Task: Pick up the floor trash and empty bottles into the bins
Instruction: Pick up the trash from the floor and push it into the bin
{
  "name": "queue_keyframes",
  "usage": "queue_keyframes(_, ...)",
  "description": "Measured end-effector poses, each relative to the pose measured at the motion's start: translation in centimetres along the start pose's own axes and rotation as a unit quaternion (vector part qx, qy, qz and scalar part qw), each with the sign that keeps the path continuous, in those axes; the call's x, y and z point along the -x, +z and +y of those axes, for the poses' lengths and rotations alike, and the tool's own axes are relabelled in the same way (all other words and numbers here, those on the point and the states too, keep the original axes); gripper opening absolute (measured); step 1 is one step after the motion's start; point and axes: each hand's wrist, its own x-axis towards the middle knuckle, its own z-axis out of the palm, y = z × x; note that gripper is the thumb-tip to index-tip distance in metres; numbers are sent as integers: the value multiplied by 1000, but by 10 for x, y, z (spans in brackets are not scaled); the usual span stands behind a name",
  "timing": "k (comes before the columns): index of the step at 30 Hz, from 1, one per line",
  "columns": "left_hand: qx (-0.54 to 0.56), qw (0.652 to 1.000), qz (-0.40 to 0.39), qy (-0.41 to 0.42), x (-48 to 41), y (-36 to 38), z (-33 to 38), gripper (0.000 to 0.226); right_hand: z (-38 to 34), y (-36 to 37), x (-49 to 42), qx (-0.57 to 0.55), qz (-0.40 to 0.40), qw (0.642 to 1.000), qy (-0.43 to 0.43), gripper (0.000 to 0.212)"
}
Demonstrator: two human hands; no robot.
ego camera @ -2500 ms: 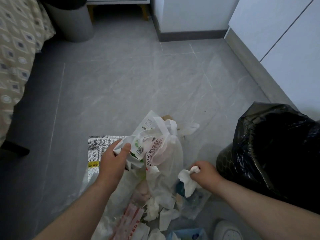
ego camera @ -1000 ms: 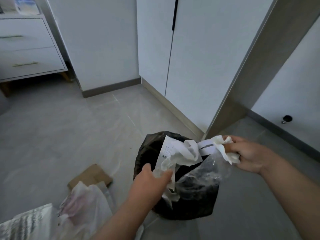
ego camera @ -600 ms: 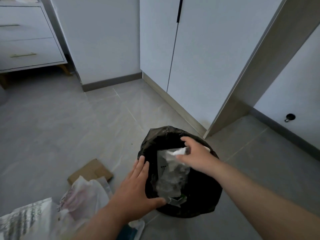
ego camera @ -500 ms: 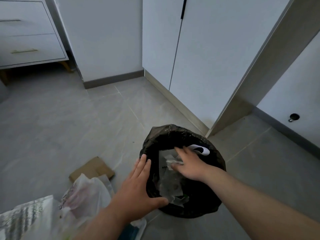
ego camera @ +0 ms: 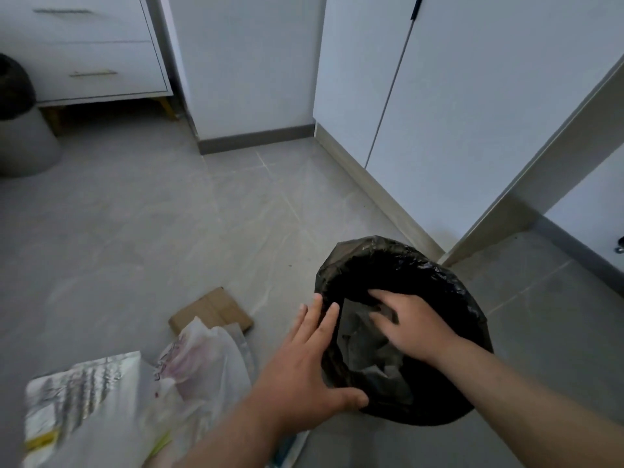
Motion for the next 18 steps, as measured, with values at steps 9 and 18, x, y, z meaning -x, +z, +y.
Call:
queue_keyframes(9,61,976,120,-172,107,-64,-83,107,-121,-18,14,-136,47,977,-156,65)
queue_keyframes(18,150,897,151,-387,178,-59,-180,73,-213,89,-14,-124,-90,979,-133,39)
